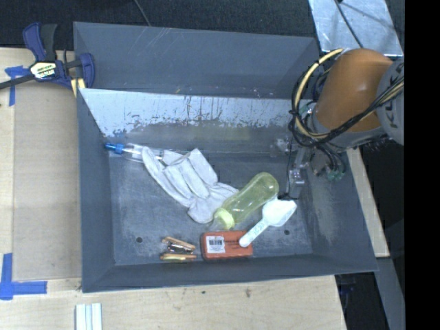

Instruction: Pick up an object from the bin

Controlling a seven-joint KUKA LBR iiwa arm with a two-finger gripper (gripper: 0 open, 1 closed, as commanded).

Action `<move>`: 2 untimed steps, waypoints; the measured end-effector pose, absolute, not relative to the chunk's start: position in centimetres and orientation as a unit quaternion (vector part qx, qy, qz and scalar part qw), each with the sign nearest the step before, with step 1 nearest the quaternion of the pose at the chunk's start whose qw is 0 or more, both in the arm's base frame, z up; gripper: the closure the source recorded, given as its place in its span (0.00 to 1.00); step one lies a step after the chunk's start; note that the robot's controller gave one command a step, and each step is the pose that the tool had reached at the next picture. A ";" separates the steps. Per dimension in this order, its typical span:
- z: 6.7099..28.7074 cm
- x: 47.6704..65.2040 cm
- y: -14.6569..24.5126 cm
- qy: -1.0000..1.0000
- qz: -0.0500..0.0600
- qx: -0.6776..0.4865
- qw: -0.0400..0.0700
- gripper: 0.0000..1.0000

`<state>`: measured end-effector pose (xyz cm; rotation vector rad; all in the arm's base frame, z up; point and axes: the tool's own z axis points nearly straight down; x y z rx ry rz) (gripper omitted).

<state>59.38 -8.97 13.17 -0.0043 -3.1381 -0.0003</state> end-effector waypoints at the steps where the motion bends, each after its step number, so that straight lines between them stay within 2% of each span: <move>1: 13.6 59.5 -8.9 -1.000 0.000 -0.001 -0.002 0.00; 2: 10.0 58.3 -8.6 -1.000 0.001 0.005 -0.005 0.00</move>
Offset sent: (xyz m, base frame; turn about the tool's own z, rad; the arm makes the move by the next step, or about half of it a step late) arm -0.0238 0.0060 -0.0617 -0.0237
